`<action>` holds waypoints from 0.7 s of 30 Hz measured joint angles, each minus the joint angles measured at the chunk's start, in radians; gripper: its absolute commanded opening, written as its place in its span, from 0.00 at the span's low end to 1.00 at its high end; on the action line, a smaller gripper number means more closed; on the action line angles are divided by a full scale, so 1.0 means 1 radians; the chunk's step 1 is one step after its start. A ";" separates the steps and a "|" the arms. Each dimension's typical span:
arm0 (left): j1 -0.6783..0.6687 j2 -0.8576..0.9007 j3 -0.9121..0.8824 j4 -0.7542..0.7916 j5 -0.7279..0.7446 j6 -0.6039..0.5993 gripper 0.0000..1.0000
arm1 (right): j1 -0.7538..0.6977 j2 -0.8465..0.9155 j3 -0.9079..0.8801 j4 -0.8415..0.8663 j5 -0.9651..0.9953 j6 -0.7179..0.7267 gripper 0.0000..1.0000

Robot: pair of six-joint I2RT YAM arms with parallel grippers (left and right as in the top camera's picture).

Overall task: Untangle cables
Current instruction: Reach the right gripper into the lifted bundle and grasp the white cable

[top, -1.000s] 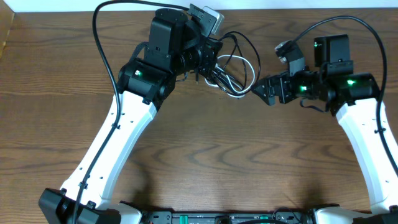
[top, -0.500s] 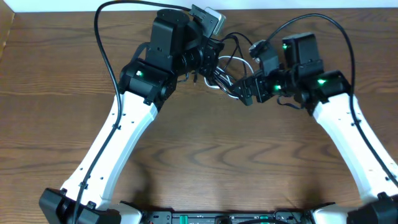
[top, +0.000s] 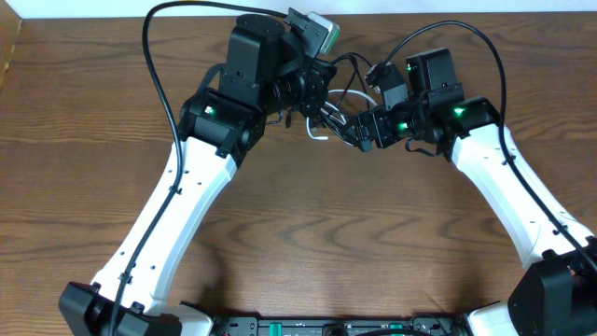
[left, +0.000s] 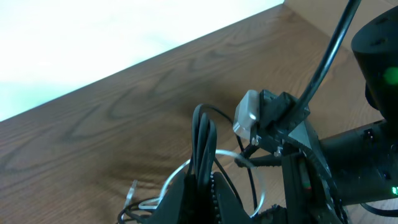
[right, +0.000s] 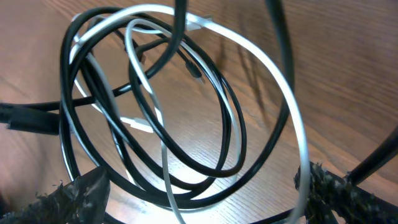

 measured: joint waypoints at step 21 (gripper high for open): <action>0.000 0.000 0.000 -0.016 0.000 0.003 0.08 | -0.007 0.000 0.000 -0.025 0.113 0.080 0.01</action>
